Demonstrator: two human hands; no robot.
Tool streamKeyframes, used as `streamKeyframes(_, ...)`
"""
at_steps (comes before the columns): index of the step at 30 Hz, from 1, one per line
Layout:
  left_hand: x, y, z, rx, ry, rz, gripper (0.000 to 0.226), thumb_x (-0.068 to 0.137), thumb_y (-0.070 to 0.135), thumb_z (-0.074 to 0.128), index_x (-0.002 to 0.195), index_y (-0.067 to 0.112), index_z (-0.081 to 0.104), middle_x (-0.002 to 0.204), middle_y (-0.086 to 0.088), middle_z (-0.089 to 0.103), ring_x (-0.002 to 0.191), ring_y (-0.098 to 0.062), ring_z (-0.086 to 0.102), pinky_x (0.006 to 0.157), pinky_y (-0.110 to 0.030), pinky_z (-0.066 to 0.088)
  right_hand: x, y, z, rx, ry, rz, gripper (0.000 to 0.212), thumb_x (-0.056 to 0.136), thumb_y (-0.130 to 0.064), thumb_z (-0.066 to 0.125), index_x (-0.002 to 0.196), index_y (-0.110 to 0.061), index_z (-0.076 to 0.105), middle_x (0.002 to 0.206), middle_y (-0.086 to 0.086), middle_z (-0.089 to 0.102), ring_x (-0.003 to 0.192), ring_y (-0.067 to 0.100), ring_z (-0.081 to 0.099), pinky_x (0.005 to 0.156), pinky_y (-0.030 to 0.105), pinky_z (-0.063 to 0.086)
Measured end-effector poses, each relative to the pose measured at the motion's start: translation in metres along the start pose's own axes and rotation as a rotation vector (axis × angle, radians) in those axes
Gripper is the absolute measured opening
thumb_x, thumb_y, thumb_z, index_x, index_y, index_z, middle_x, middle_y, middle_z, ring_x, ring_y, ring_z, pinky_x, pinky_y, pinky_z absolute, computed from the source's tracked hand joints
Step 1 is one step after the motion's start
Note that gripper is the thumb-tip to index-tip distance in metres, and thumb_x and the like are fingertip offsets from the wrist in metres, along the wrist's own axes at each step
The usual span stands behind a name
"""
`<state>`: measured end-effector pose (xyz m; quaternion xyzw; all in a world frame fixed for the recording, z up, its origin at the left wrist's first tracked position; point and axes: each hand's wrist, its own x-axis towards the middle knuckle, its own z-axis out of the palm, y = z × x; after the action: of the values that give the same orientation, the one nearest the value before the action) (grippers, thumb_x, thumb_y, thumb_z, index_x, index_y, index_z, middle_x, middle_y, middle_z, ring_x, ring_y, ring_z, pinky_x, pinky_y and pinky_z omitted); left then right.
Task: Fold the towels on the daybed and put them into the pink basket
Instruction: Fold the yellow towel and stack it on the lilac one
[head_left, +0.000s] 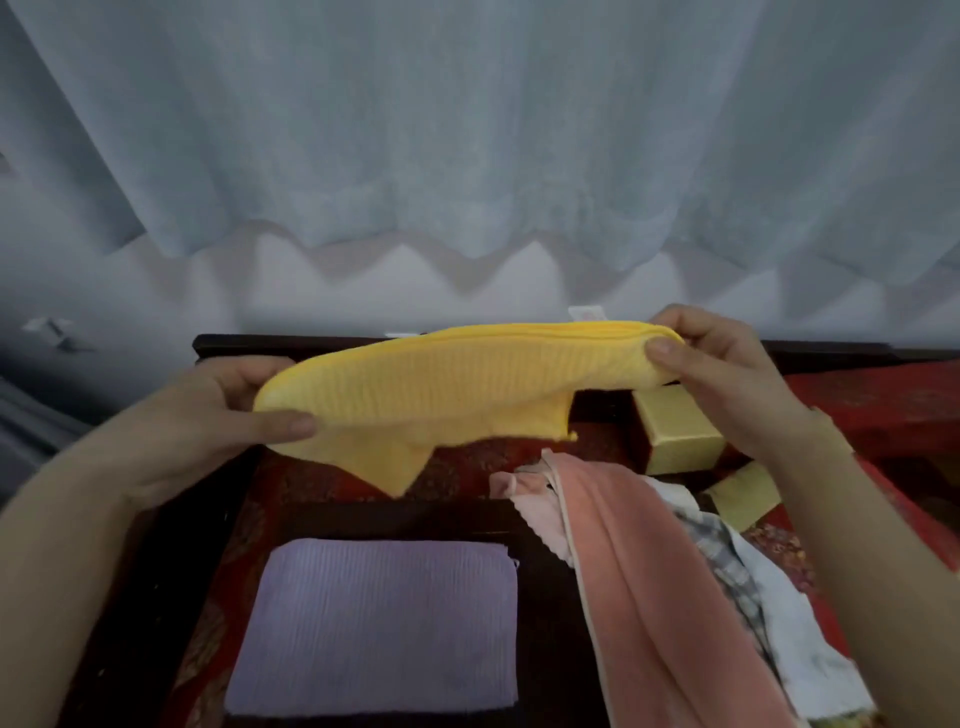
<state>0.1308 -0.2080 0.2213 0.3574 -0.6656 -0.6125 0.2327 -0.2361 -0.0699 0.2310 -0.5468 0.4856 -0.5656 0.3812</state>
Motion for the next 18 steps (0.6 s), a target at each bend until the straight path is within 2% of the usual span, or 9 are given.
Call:
streamKeyframes(2,-0.009,0.009,-0.003,0.066,0.041,0.094,0.074,0.031,0.051,0.092,0.085,0.007,0.067,0.075,-0.009,0.07,0.067,-0.016,0.066,0.061,-0.018,0.054,-0.007,-0.008,-0.004,0.058,-0.055,0.043,0.011,0.08,-0.02,0.069,0.071,-0.019,0.063,0.062,-0.008,0.055,0.059,0.004,0.05,0.057,0.014,0.041)
streamKeyframes(4,-0.024,0.006,-0.005,0.132,0.044,0.126,0.071,0.036,0.058,0.088,0.086,0.012,0.066,0.075,-0.013,0.067,0.067,-0.019,0.065,0.058,-0.02,0.052,-0.022,-0.01,-0.006,0.067,-0.097,0.09,0.016,0.08,-0.011,0.059,0.067,-0.019,0.063,0.061,-0.006,0.053,0.057,0.006,0.049,0.054,0.015,0.041)
streamKeyframes(9,-0.067,-0.045,0.007,0.221,-0.145,0.025,0.051,0.059,0.055,0.08,0.093,0.018,0.067,0.076,-0.014,0.063,0.069,-0.035,0.06,0.053,-0.037,0.047,-0.089,0.021,-0.004,0.054,-0.237,0.299,0.014,0.086,-0.007,0.058,0.073,-0.011,0.062,0.07,-0.007,0.059,0.065,0.006,0.056,0.061,0.018,0.045)
streamKeyframes(11,-0.086,-0.075,0.018,0.205,-0.223,-0.072,0.048,0.066,0.053,0.077,0.099,0.02,0.067,0.075,-0.007,0.062,0.068,-0.022,0.06,0.058,-0.026,0.044,-0.123,0.046,0.002,0.067,-0.234,0.424,0.015,0.085,-0.018,0.065,0.074,-0.008,0.062,0.071,0.001,0.056,0.068,0.014,0.054,0.063,0.024,0.042)
streamKeyframes(13,-0.102,-0.112,0.034,0.285,-0.308,-0.177,0.045,0.071,0.053,0.073,0.106,0.026,0.065,0.084,-0.002,0.067,0.079,-0.012,0.065,0.069,-0.023,0.047,-0.156,0.077,0.009,0.08,-0.22,0.544,0.017,0.084,-0.024,0.067,0.071,-0.015,0.064,0.067,-0.001,0.054,0.067,0.012,0.052,0.063,0.021,0.04)
streamKeyframes(15,-0.114,-0.15,0.05,0.357,-0.349,-0.278,0.052,0.061,0.069,0.069,0.104,0.04,0.065,0.094,0.013,0.071,0.084,0.002,0.065,0.078,-0.024,0.051,-0.184,0.109,0.019,0.048,-0.191,0.635,0.019,0.084,-0.025,0.069,0.066,-0.021,0.064,0.063,-0.008,0.052,0.064,0.006,0.05,0.059,0.017,0.038)
streamKeyframes(16,-0.117,-0.165,0.058,0.373,-0.315,-0.339,0.056,0.052,0.079,0.064,0.096,0.045,0.066,0.094,0.026,0.069,0.083,0.009,0.063,0.075,-0.015,0.05,-0.195,0.126,0.024,0.022,-0.154,0.683,0.02,0.079,-0.032,0.073,0.066,-0.02,0.065,0.063,-0.006,0.052,0.064,0.007,0.05,0.058,0.018,0.038)
streamKeyframes(17,-0.116,-0.177,0.064,0.349,-0.273,-0.389,0.054,0.05,0.079,0.062,0.091,0.043,0.066,0.094,0.03,0.069,0.082,0.013,0.061,0.073,-0.008,0.047,-0.205,0.14,0.03,0.008,-0.105,0.726,0.029,0.072,-0.042,0.077,0.068,-0.016,0.066,0.064,-0.002,0.053,0.065,0.01,0.051,0.057,0.02,0.04)
streamKeyframes(18,-0.112,-0.187,0.069,0.278,-0.233,-0.422,0.046,0.057,0.066,0.067,0.093,0.037,0.067,0.098,0.021,0.071,0.084,0.011,0.063,0.076,-0.008,0.048,-0.211,0.154,0.035,0.006,-0.05,0.756,0.046,0.063,-0.052,0.08,0.072,-0.009,0.065,0.064,0.003,0.054,0.064,0.014,0.052,0.056,0.021,0.041)
